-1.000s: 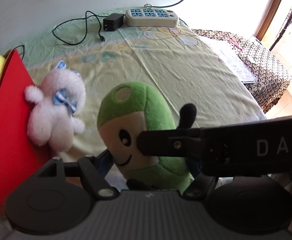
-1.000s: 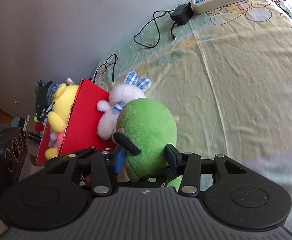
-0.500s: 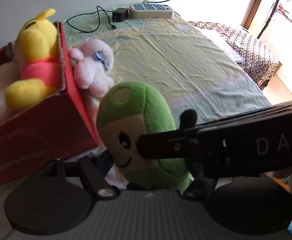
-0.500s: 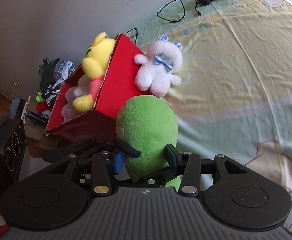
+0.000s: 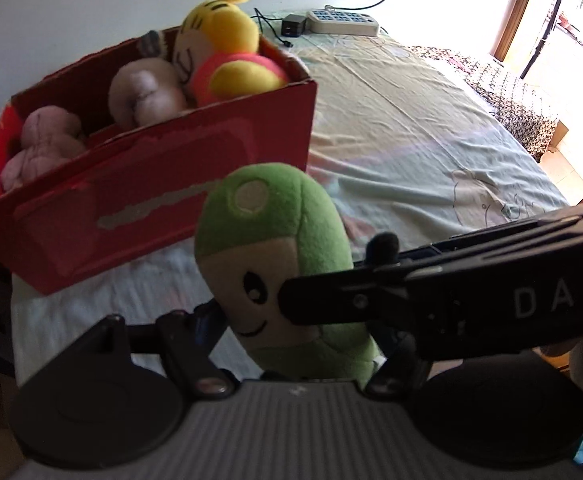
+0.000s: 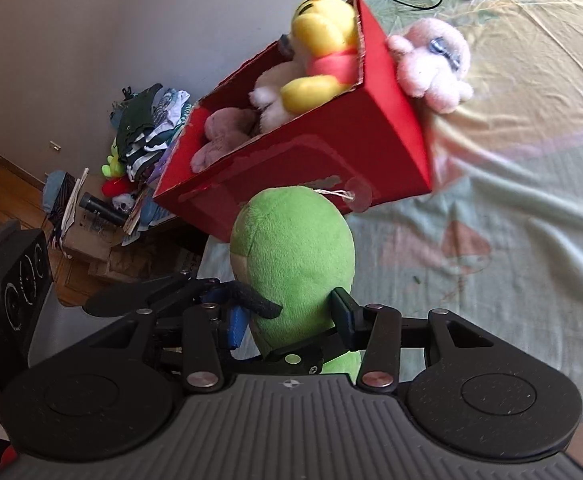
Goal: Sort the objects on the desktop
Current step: 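Lift the green bean plush with the right tool toward the red box, then lower the green bean plush into the red box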
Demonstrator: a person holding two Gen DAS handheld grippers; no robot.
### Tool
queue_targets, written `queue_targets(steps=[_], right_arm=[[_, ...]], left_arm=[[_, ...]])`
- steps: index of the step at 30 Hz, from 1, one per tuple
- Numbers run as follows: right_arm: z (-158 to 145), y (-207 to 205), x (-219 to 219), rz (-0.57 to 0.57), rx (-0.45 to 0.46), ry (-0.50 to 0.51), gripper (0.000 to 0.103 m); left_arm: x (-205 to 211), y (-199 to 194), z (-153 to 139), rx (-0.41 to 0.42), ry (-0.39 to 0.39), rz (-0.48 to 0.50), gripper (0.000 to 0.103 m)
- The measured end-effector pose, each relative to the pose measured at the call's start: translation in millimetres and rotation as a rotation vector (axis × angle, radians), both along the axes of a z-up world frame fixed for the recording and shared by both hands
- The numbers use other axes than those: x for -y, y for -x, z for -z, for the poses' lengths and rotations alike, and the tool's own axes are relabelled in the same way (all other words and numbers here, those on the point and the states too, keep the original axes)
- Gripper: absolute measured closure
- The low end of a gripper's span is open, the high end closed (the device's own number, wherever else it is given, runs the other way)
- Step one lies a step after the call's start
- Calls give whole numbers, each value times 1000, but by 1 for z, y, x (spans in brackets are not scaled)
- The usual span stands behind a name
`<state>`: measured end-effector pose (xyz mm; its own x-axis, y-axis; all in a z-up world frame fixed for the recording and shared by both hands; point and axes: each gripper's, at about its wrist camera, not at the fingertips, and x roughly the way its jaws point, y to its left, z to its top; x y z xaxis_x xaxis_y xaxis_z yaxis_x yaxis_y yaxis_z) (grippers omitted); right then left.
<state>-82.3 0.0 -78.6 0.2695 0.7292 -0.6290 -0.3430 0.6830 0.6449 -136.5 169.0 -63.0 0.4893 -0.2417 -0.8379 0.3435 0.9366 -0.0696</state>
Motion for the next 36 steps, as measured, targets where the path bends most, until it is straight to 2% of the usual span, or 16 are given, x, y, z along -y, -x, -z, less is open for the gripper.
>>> queue_targets(steps=[7, 16, 24, 31, 36], right_arm=[[-4, 12, -38, -84, 1, -26, 56], [-19, -3, -70, -229, 29, -104, 56], [-42, -37, -81, -289, 119, -175, 56], [-55, -69, -79, -289, 216, -185, 55], [-58, -93, -79, -255, 230, -213, 55]], left_arm=[[-41, 20, -8, 3, 3, -70, 30], [-77, 29, -34, 58, -6, -203, 30], [-82, 2, -66, 156, -26, -300, 30], [-76, -39, -77, 194, -18, -356, 30], [-72, -67, -82, 224, -44, -372, 30]])
